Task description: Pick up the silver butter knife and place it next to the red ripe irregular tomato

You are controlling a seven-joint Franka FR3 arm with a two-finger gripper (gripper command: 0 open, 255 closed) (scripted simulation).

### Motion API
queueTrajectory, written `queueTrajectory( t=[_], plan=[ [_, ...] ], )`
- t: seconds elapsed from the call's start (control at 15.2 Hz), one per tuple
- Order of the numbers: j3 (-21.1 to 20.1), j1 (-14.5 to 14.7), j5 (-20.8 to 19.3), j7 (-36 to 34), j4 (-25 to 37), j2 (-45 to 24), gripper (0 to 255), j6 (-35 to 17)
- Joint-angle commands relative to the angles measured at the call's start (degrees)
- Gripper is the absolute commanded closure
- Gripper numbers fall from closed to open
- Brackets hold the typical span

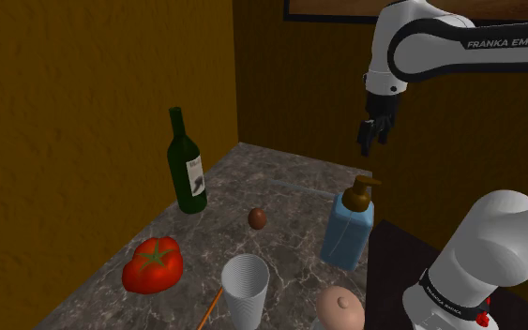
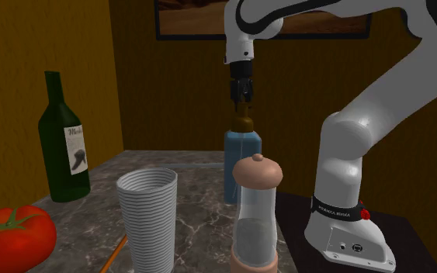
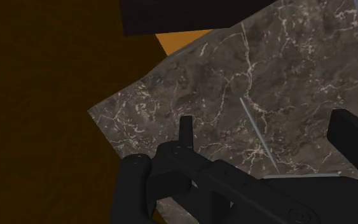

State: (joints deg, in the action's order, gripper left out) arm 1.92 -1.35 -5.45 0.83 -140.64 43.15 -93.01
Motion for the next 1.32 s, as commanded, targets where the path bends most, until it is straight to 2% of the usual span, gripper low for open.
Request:
queueTrajectory(
  t=[0.0,0.53,1.12,1.25],
  plan=[
    [0.00,0.00,0.00,0.00,0.00,0.00,0,0.00],
    [0.56,4.08,-0.37,7.58,0.30,-15.37,0,-13.90],
    [-0.47,8.03,-0.21,15.64,5.22,-34.07,0,-26.42],
    [-0.41,7.94,-0.32,15.60,4.21,-34.68,0,-28.05]
  ],
)
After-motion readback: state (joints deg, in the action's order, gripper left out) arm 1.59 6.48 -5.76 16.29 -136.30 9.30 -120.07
